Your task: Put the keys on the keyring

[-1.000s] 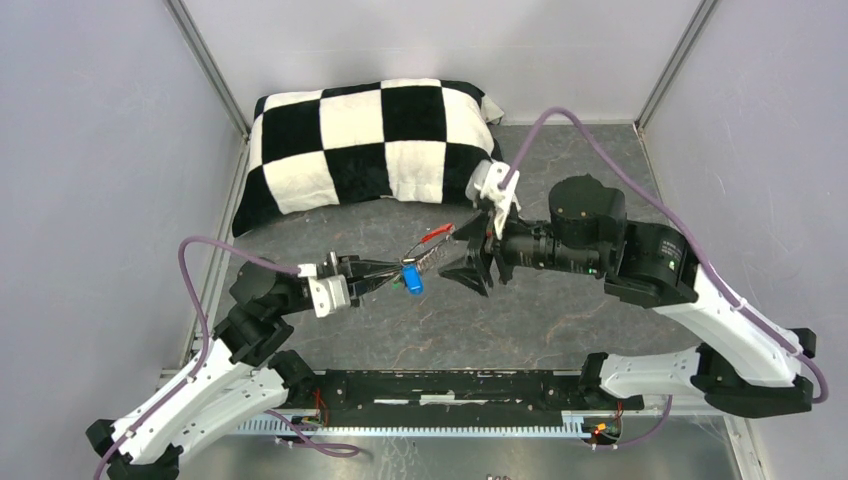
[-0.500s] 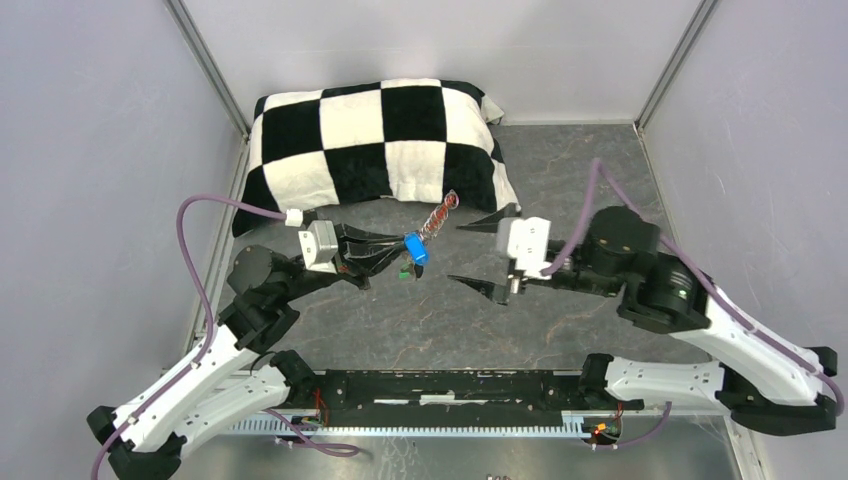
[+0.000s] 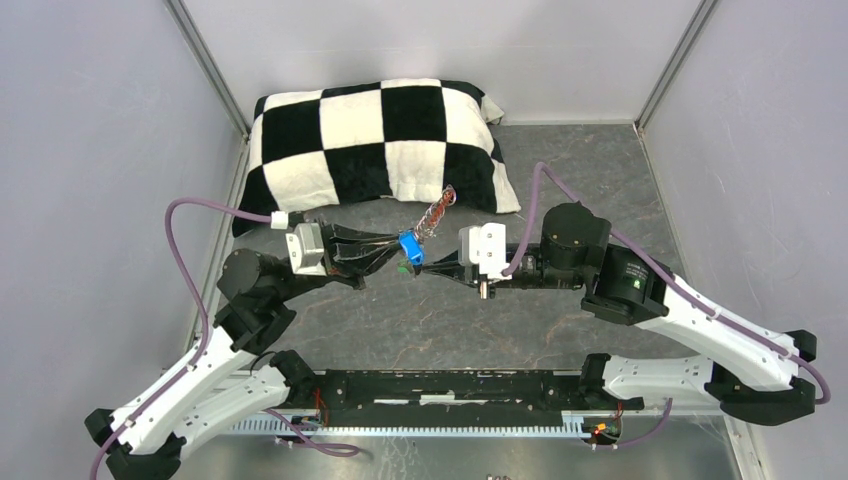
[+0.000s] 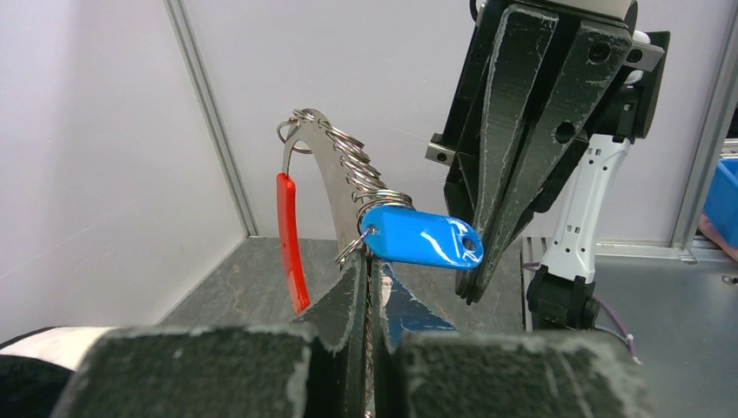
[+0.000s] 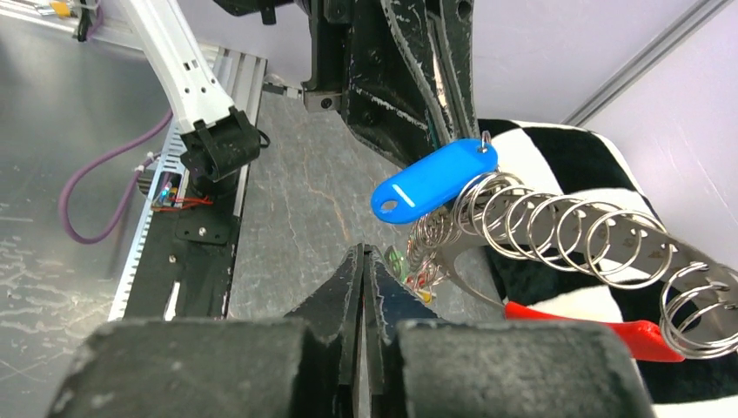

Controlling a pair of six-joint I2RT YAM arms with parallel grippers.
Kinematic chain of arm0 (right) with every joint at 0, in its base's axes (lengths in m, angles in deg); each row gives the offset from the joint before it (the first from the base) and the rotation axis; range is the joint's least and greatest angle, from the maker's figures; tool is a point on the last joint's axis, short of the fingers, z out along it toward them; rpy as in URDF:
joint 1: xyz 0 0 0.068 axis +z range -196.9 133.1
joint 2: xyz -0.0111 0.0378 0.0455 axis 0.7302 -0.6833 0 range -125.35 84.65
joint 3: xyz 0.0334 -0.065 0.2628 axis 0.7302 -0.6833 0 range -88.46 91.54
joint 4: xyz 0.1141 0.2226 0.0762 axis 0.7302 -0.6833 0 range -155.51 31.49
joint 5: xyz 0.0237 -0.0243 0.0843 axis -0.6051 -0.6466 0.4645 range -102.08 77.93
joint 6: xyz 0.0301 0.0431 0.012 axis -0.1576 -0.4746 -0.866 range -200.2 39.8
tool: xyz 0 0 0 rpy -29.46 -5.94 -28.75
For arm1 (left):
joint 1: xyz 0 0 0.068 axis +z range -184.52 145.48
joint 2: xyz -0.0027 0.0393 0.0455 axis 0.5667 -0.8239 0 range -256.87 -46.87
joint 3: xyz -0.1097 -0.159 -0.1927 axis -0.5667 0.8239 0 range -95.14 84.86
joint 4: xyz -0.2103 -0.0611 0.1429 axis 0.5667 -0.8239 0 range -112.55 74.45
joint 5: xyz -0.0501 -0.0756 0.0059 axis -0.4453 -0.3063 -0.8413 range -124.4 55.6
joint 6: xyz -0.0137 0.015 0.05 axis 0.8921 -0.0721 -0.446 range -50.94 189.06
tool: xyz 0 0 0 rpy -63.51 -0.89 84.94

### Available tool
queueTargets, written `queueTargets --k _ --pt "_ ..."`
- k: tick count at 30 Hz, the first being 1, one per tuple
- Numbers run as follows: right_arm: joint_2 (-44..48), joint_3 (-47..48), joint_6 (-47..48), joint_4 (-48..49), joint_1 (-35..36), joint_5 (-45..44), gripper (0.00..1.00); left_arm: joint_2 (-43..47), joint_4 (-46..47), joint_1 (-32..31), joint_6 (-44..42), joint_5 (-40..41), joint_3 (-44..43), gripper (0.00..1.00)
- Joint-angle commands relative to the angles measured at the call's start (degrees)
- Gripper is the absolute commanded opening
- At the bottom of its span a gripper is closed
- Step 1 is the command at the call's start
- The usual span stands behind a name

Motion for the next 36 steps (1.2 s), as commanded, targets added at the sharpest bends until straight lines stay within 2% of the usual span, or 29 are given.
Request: queueTargets --k 1,15,23,32,36 --pt "-0.18 1.51 -1.63 4.57 0.61 1.21 0.05 1.06 3.65 0.11 -2.21 -1.19 -1.74 0.02" --pt "-1.68 1.78 -6.94 14.44 2.18 1.95 0.06 1.15 3.95 0.15 -6.2 -2.57 0.77 0.02" --pt "-1.73 -0.34 -8.8 20.37 3.42 -2.93 0.1 2.14 4.21 0.11 -7.28 -3.42 2.35 0.02" --pt "-3.15 1.62 -9.1 16.33 4.17 -5.39 0.15 3.67 4.22 0.15 -7.08 -3.4 2.8 0.02" --pt "-2.28 7.55 -8.73 11.72 4.13 -8.15 0.26 4.25 3.94 0.11 -6.77 -3.56 2.85 0.02"
